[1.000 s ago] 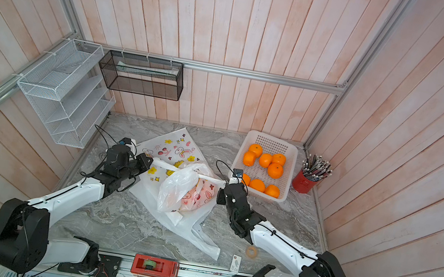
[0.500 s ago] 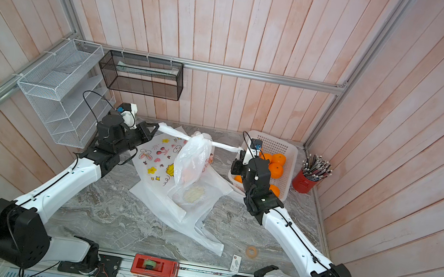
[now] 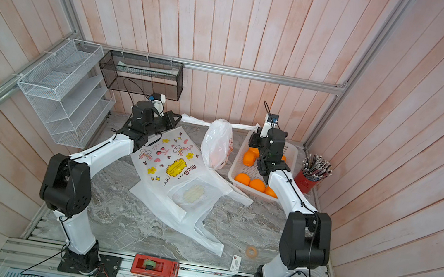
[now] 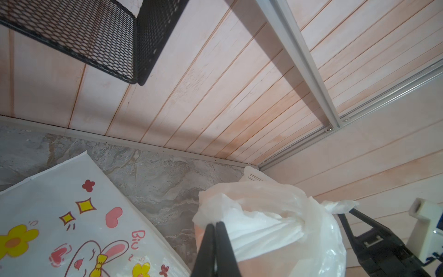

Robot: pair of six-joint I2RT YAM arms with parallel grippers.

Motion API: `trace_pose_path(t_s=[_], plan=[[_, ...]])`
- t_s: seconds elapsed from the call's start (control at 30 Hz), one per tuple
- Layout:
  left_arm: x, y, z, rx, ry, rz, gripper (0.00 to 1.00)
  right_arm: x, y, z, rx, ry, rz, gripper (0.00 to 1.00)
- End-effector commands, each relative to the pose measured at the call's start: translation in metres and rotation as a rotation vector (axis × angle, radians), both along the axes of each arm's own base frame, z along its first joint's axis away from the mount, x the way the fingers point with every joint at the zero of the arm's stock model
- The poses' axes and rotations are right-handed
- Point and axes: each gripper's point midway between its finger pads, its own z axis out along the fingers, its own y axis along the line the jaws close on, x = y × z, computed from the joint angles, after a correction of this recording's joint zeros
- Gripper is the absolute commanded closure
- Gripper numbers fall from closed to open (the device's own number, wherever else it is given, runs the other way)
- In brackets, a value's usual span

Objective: Place the oranges into plastic bags & tie knots
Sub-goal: Place the plastic bag at the center of the board.

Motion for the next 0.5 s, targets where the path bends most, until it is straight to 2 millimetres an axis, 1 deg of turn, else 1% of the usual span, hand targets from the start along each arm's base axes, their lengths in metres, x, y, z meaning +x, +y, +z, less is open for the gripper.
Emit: trace_pose_path(t_s=[0.0, 0.13, 0.2, 0.23, 0.27, 0.3, 0.33, 0.37, 0.4, 0.47], plan=[[0.033, 0.020, -0.003, 0.069, -0.043, 0.124, 1.00, 0.024, -0.040, 0.005, 0.006, -0.027, -0.108, 1.00], [0.051, 0.012, -0.016, 0.079, -0.034, 0.124, 1.00, 0.039, -0.050, -0.013, 0.004, 0.000, -0.118, 1.00], [0.055, 0.010, -0.023, 0.087, -0.030, 0.118, 1.00, 0.041, -0.052, -0.022, 0.022, 0.019, -0.105, 1.00], [0.056, 0.009, -0.025, 0.095, -0.031, 0.116, 0.98, 0.040, -0.052, -0.027, 0.035, 0.031, -0.088, 0.98], [0.054, 0.008, -0.026, 0.104, -0.031, 0.109, 0.91, 0.038, -0.049, -0.029, 0.045, 0.043, -0.061, 0.92], [0.052, 0.008, -0.025, 0.112, -0.038, 0.101, 0.82, 0.035, -0.048, -0.030, 0.050, 0.049, -0.048, 0.85], [0.048, 0.009, -0.026, 0.129, -0.042, 0.095, 0.71, 0.031, -0.048, -0.031, 0.047, 0.050, -0.039, 0.77], [0.043, 0.010, -0.023, 0.147, -0.052, 0.091, 0.64, 0.024, -0.047, -0.029, 0.042, 0.044, -0.032, 0.67], [0.038, 0.015, -0.019, 0.167, -0.065, 0.098, 0.59, 0.018, -0.047, -0.025, 0.039, 0.037, -0.029, 0.60], [0.022, 0.026, -0.012, 0.214, -0.085, 0.120, 0.48, 0.003, -0.049, -0.017, 0.032, 0.033, -0.012, 0.43]])
